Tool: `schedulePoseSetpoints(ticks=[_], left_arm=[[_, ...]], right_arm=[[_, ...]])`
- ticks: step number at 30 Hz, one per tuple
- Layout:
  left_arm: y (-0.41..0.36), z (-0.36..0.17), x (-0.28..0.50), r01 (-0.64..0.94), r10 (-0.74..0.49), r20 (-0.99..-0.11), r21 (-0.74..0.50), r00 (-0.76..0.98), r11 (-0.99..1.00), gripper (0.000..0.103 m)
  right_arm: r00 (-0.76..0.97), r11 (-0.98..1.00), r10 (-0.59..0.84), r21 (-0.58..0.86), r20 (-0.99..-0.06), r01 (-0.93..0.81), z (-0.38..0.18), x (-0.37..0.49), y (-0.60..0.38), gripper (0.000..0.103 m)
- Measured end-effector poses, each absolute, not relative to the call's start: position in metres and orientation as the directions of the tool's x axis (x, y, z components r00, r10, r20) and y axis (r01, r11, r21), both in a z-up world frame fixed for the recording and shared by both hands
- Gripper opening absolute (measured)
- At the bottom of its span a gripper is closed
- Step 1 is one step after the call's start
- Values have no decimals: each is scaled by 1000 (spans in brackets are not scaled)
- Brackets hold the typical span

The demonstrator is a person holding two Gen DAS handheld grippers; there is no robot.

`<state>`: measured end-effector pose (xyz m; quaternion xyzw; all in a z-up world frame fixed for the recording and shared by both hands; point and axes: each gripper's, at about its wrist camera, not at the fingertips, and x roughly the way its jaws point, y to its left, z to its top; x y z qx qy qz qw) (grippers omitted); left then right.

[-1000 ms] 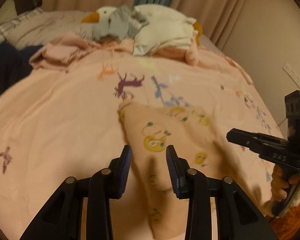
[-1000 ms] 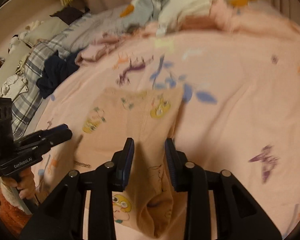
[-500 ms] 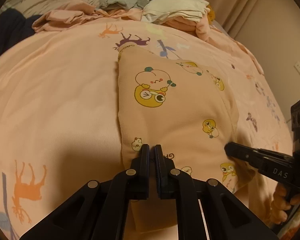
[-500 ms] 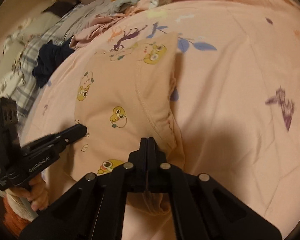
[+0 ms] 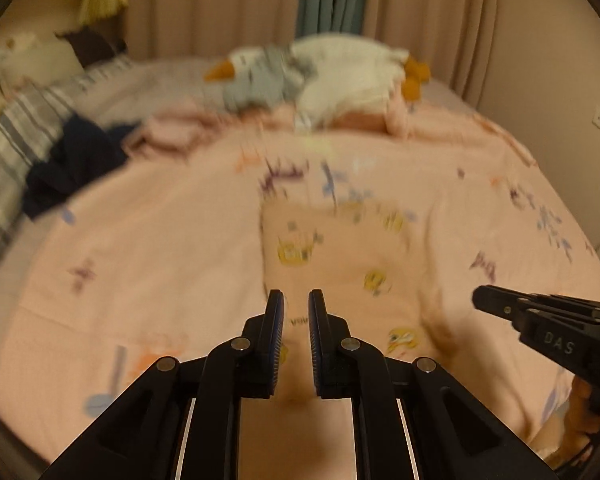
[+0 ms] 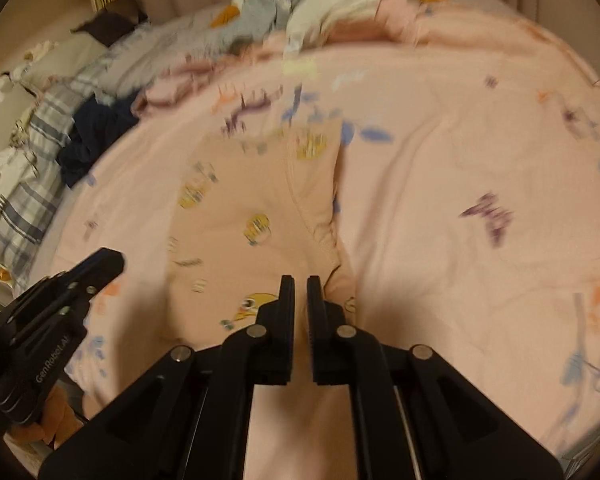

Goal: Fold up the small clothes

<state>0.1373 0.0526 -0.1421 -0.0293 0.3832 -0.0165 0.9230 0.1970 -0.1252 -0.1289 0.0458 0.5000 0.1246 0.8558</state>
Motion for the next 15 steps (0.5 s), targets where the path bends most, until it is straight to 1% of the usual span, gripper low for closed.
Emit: schedulePoseSetpoints(ticks=[1, 5, 7, 10, 11, 12, 13, 14, 15], left_arm=[[53, -130, 131, 3, -54, -694, -74, 718, 997, 10], [50, -94, 105, 7, -77, -647, -110, 759, 994, 10], [46, -85, 93, -1, -69, -634, -109, 770, 994, 10], [43, -76, 87, -10, -55, -627, -100, 777, 995, 10], [42, -75, 87, -5, -57, -625, -98, 779, 995, 15], [41, -73, 86, 9, -68, -625, -97, 778, 995, 34], [41, -71, 85, 26, -83, -629, -99, 773, 995, 50], [41, -70, 83, 36, -95, -627, -107, 773, 994, 78], [41, -68, 80, 53, -121, -612, -129, 782, 990, 93]], right_arm=[[504, 967, 254, 198, -826, -163, -110, 187, -127, 9], [563, 974, 221, 159, -796, -159, -69, 164, -129, 11], [568, 975, 219, 158, -793, -155, -59, 158, -130, 11], [579, 984, 178, 128, -796, -127, -49, 147, -135, 12], [583, 986, 166, 119, -795, -118, -48, 145, -137, 15], [586, 987, 158, 115, -795, -111, -46, 142, -138, 20], [588, 988, 155, 116, -794, -103, -44, 141, -140, 39], [595, 987, 158, 130, -788, -91, -42, 137, -144, 64], [605, 986, 164, 141, -779, -86, -40, 134, -145, 74]])
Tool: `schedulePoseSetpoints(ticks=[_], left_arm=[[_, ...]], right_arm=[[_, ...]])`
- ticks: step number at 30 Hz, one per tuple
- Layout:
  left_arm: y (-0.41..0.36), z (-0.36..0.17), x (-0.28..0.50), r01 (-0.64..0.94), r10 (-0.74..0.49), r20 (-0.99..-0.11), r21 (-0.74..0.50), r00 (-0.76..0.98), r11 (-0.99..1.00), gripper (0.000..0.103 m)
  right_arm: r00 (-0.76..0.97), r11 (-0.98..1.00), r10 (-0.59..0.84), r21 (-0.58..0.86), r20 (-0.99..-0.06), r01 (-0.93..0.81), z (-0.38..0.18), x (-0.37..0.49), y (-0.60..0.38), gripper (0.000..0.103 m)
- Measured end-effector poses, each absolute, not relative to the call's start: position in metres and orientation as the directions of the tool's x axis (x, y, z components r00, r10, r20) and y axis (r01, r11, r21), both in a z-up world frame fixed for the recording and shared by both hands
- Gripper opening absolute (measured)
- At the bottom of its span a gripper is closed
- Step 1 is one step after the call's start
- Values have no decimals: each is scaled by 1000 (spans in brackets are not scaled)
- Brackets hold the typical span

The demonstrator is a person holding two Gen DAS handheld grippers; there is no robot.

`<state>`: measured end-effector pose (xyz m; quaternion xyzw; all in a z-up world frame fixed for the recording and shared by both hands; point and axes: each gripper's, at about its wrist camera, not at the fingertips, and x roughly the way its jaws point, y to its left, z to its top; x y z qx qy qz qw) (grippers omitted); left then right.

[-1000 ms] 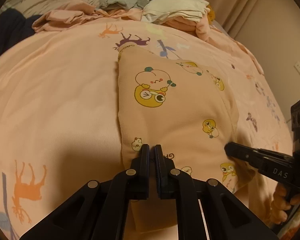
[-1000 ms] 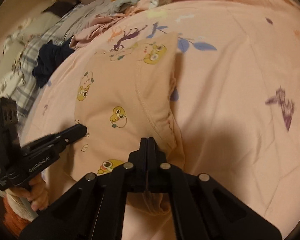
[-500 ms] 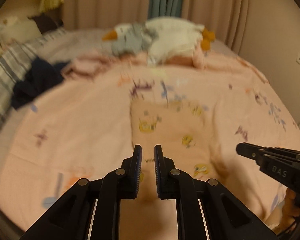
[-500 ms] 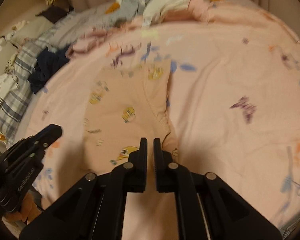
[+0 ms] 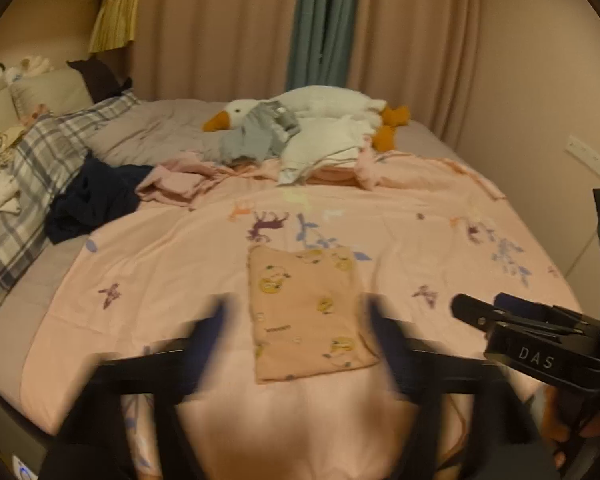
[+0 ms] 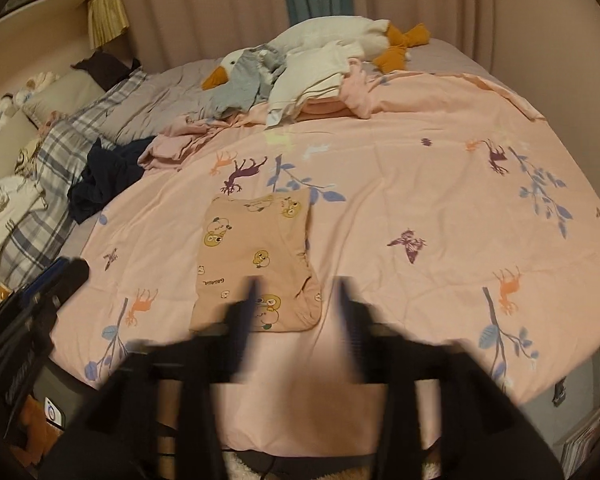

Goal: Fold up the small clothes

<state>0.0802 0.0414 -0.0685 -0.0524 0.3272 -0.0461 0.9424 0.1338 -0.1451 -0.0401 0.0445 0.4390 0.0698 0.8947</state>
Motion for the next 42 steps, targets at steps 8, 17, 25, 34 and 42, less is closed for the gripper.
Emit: schedulePoseSetpoints(ticks=[8, 17, 25, 34, 42], left_arm=[[34, -59, 70, 54, -115, -597, -119, 794, 991, 99], [41, -59, 68, 8, -92, -602, -141, 793, 990, 99], [36, -60, 67, 0, -66, -598, -109, 799, 994, 99], [38, -59, 67, 9, -74, -597, -112, 799, 994, 99], [38, -60, 68, 12, -75, -601, -108, 796, 994, 99]], right_arm=[[662, 994, 105, 61, -742, -89, -24, 115, -142, 87], [664, 997, 74, 55, -744, -49, -22, 112, -147, 88], [666, 998, 60, 46, -743, -39, -22, 109, -145, 88], [666, 999, 55, 38, -744, -39, -23, 110, -144, 88], [670, 999, 53, 32, -741, -45, -22, 111, -143, 88]])
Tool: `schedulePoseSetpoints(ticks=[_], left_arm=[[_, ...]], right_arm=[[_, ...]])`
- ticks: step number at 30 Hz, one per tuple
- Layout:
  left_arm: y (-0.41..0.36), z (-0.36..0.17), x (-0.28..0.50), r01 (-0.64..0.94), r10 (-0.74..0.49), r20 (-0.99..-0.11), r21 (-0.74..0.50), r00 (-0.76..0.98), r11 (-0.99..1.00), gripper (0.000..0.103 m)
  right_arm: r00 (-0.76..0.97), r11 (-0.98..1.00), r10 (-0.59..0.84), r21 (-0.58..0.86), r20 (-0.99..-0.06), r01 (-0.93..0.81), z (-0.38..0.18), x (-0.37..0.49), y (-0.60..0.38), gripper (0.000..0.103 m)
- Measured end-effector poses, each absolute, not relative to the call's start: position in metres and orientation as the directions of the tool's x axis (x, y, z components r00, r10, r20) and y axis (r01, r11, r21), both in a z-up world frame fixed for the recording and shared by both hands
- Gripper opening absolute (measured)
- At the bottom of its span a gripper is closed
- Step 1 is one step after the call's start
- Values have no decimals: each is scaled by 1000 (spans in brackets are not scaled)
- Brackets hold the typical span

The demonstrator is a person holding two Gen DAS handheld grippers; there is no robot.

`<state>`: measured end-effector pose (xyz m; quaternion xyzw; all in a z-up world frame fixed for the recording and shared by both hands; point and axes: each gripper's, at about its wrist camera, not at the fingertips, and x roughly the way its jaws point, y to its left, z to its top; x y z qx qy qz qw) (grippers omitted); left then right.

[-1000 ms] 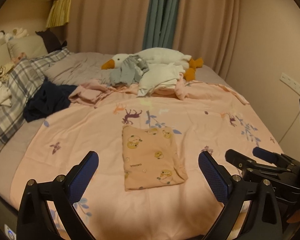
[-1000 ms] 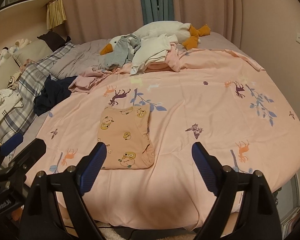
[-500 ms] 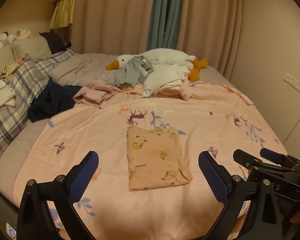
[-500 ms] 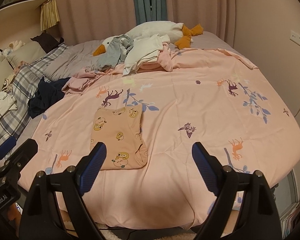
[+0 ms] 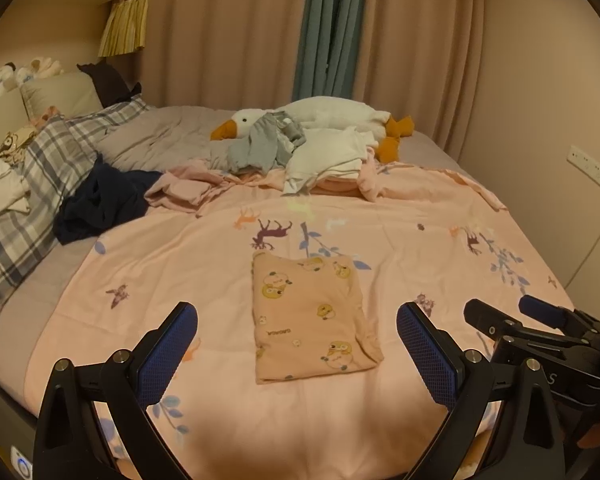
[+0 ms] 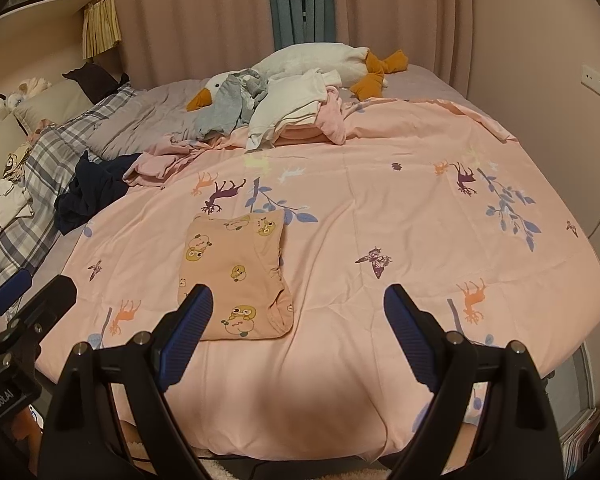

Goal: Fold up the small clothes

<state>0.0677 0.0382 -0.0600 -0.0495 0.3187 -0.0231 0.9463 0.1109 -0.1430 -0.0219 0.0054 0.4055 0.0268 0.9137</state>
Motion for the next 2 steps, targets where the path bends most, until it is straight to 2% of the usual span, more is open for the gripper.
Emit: schedulePoseSetpoints(ticks=[2], left_arm=[[38, -60, 68, 10, -73, -600, -108, 797, 994, 99]], right_arm=[[674, 999, 50, 25, -737, -47, -21, 110, -143, 88]])
